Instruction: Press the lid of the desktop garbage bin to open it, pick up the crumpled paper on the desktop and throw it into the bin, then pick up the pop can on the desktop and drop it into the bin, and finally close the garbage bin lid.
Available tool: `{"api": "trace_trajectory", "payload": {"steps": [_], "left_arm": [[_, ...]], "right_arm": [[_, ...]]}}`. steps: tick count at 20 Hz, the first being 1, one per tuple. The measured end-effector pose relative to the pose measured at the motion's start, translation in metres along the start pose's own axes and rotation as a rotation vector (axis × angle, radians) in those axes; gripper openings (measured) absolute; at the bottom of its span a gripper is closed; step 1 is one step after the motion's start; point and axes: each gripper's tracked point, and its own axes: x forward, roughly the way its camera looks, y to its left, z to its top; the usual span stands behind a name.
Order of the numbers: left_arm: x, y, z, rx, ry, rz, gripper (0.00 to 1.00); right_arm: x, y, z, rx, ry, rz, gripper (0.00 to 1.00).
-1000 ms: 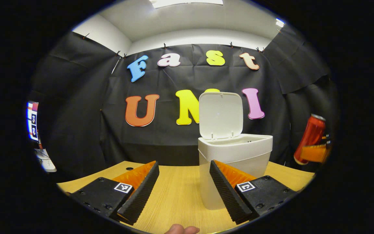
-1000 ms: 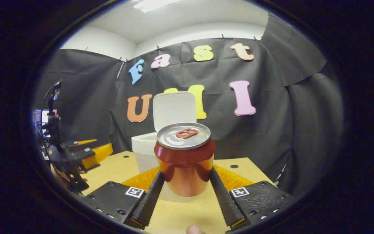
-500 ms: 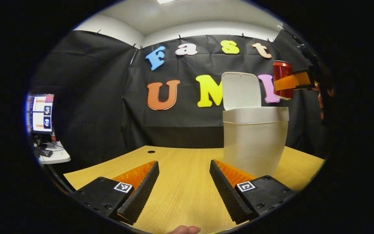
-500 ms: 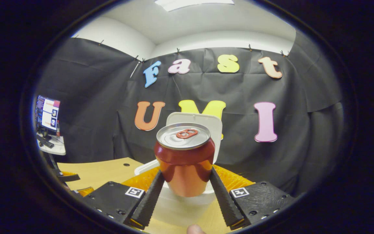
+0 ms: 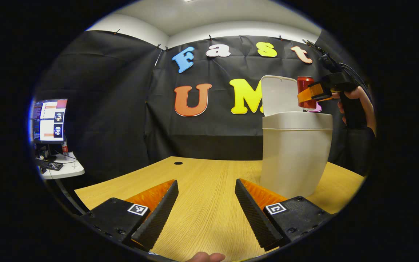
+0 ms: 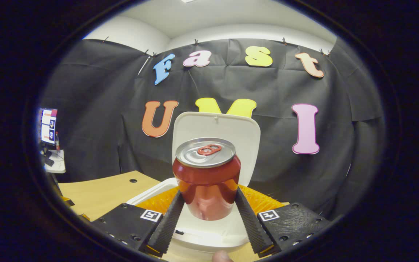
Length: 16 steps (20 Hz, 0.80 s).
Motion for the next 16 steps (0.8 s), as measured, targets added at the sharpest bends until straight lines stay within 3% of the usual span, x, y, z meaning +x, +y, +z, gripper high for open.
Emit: {"api": "trace_trajectory", "payload": {"steps": [5, 8, 15, 16], "left_arm": [[0.003, 0.001, 0.001, 0.020, -0.003, 0.003, 1.00], [0.006, -0.002, -0.005, 0.019, 0.016, 0.000, 1.00], [0.006, -0.003, -0.002, 0.009, 0.012, -0.011, 1.00], [0.005, -0.004, -0.001, 0.009, 0.010, -0.014, 1.00]], "right_arm": [[0.007, 0.001, -0.006, 0.005, 0.024, -0.006, 0.82], [0.008, -0.004, -0.003, 0.011, 0.014, -0.026, 0.88], [-0.008, -0.011, 0.024, 0.012, -0.059, -0.050, 0.88], [-0.012, -0.012, 0.032, 0.015, -0.079, -0.055, 0.84]]}}
